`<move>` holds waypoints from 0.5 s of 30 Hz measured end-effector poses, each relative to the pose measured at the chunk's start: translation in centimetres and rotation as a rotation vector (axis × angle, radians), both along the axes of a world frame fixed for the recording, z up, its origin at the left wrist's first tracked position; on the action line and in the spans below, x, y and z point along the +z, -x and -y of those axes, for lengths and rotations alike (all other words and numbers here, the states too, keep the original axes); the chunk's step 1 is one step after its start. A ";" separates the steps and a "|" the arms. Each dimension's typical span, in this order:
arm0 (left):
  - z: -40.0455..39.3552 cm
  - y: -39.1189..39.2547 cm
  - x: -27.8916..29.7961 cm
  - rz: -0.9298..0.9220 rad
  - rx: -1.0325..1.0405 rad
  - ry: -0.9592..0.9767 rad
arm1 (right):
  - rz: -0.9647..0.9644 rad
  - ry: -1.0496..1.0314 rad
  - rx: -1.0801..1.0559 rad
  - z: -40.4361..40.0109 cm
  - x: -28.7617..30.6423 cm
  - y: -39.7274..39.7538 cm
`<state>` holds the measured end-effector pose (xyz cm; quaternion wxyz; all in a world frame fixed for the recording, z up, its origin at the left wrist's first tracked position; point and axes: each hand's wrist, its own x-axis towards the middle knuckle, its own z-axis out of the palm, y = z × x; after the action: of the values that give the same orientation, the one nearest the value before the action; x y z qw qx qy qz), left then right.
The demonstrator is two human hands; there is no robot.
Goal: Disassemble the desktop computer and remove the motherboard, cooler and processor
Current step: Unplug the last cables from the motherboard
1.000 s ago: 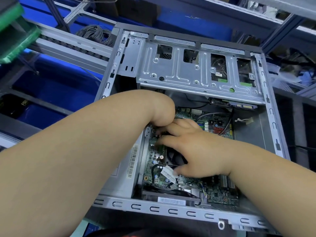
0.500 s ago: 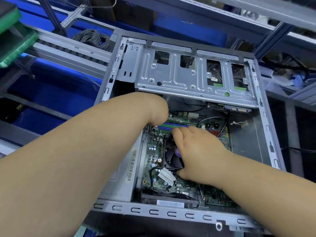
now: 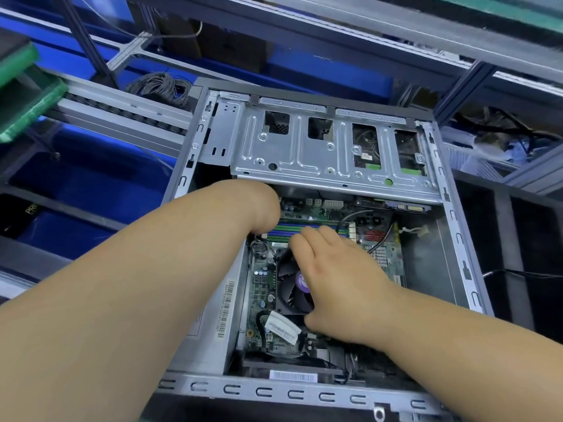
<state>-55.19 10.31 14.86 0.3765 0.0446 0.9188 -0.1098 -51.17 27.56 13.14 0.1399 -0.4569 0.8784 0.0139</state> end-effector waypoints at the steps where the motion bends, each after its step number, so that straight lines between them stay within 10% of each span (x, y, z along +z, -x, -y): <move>1: 0.0 0.0 0.0 -0.005 0.036 -0.014 | 0.005 -0.001 -0.006 0.1 0.0 0.4; 15: -0.4 -0.5 -0.2 -0.004 0.183 -0.230 | -0.021 0.004 -0.081 0.0 -0.6 3.0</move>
<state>-54.74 10.76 14.71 0.3757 0.0032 0.9262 0.0309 -54.21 27.55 12.57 0.1303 -0.4210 0.8976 0.0111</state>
